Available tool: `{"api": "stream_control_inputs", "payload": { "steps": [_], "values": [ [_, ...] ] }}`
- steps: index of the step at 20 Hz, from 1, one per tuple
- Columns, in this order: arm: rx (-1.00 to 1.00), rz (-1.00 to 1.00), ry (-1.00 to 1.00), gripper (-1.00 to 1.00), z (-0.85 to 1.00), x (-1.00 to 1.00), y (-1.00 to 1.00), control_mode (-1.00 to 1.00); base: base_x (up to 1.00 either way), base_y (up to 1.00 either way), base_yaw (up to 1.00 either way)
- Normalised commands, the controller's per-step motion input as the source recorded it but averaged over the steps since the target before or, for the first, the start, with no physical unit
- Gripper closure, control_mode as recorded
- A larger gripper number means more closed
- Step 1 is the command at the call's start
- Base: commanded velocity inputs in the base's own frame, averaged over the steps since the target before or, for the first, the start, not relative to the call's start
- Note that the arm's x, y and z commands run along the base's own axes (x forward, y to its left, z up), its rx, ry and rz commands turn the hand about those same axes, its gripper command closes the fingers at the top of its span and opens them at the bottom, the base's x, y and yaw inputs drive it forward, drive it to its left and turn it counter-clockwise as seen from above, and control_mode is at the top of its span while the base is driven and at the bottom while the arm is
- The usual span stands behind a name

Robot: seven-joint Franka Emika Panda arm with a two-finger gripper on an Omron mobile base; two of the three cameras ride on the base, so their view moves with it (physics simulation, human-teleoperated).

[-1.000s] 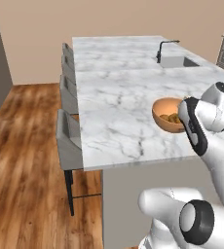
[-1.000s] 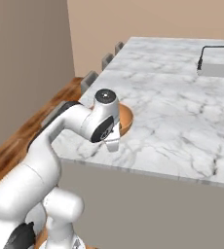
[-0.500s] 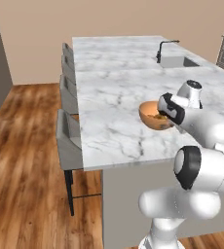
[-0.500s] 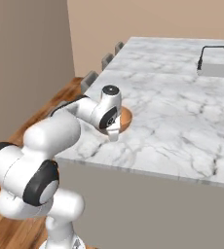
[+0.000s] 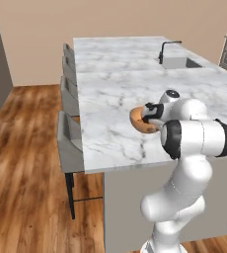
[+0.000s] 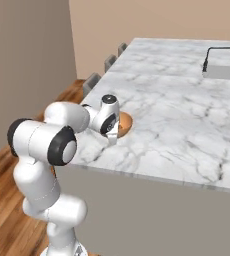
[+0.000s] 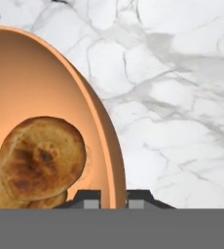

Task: Pick up the heated bread from the toaster oven and place it in the bowl. Then move the bread bowl to the dining counter.

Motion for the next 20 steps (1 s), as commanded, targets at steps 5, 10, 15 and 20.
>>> {"api": "stream_control_inputs", "payload": {
  "steps": [5,10,15,20],
  "values": [
    [-0.06,-0.01,0.0,-1.0,-0.13,0.17,0.09,-1.0,0.0,0.0,0.0],
    [-0.01,0.0,-0.04,-1.0,0.21,-0.45,0.13,-1.0,0.0,0.0,0.0],
    [0.0,0.0,-0.11,-1.0,0.8,-1.0,0.37,-1.0,0.0,0.0,0.0],
    [-0.12,0.02,-0.12,-1.0,0.21,-1.0,0.81,-1.0,0.0,0.0,0.0]
  ]
}}
